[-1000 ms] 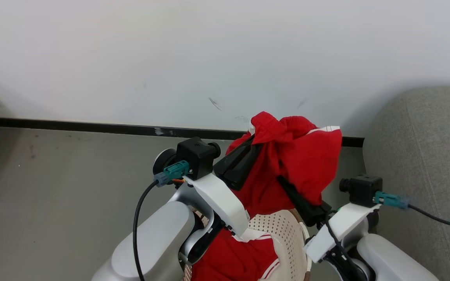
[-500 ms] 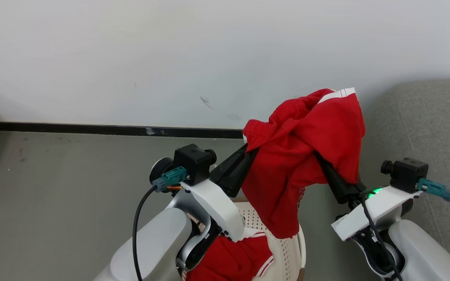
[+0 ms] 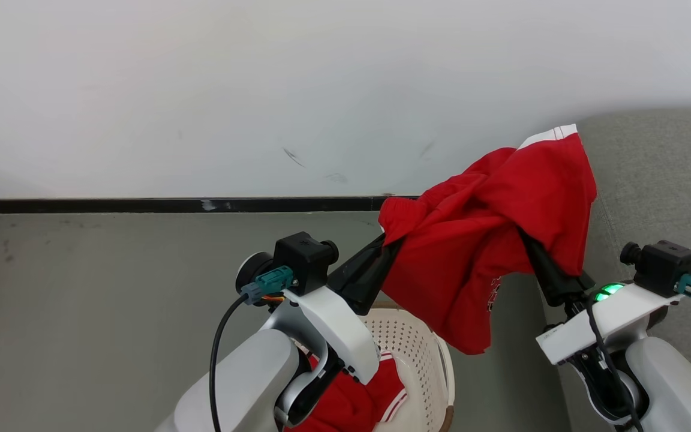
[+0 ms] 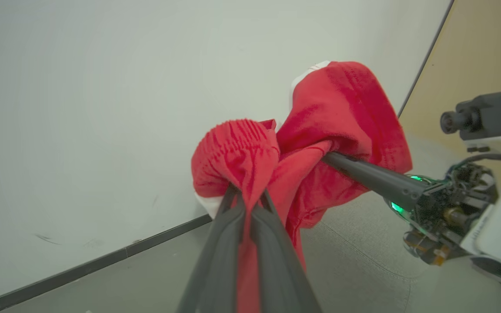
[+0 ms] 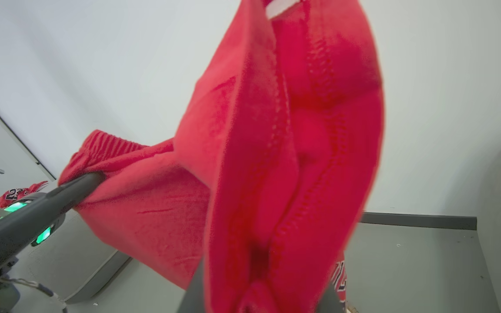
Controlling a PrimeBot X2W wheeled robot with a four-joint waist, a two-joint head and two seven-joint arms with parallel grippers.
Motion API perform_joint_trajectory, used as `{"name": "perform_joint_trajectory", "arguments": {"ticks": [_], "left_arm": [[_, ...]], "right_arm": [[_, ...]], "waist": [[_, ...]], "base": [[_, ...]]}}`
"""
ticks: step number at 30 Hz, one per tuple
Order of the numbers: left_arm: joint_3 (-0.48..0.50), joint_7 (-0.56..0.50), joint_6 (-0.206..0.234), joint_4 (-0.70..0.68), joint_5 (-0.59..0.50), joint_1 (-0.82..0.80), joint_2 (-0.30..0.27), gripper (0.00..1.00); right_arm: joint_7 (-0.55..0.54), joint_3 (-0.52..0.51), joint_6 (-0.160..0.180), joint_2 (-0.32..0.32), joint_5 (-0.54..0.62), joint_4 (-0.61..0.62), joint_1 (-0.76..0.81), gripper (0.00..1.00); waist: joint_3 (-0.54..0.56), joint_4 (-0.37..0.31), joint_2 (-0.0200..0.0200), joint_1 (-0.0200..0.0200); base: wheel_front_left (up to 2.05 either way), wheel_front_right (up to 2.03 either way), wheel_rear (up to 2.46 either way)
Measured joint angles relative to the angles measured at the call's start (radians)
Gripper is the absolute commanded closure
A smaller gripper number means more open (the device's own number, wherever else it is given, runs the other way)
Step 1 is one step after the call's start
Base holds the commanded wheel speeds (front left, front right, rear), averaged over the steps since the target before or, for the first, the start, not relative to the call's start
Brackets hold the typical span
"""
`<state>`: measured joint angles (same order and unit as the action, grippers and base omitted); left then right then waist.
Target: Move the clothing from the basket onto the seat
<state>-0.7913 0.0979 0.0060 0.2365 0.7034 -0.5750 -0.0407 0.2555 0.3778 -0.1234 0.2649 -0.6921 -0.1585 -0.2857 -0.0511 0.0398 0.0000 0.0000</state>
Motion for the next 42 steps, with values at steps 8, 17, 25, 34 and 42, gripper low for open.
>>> {"name": "perform_joint_trajectory", "arguments": {"ticks": [8,17,25,34,42], "left_arm": [[-0.008,0.0,-0.002,0.002,0.0,0.012,-0.001,0.0],[-0.033,0.0,-0.02,0.004,-0.008,0.014,-0.009,0.0],[-0.06,0.011,-0.035,0.004,-0.035,0.014,-0.025,0.0],[-0.081,0.028,-0.046,0.005,-0.065,0.014,-0.036,0.0],[-0.091,0.04,-0.054,0.015,-0.082,0.014,-0.047,0.0]], "right_arm": [[0.0,-0.048,0.0,0.011,0.015,0.021,0.021,1.0],[0.0,-0.113,0.0,0.024,0.032,0.049,0.049,1.0],[0.0,-0.18,0.0,0.035,0.05,0.065,0.079,1.0],[0.0,-0.241,0.0,0.042,0.061,0.092,0.107,1.0],[0.0,-0.262,0.0,0.043,0.067,0.112,0.135,1.0]], "waist": [[0.0,-0.032,0.0,0.0],[0.003,-0.082,0.0,0.0],[-0.001,-0.128,0.0,0.0],[-0.01,-0.186,0.0,0.0],[-0.023,-0.24,0.0,0.0]], "base": [[0.0,0.0,0.0],[0.0,0.0,0.0],[0.0,0.0,0.0],[0.0,0.0,0.0],[0.0,0.0,0.0]]}}
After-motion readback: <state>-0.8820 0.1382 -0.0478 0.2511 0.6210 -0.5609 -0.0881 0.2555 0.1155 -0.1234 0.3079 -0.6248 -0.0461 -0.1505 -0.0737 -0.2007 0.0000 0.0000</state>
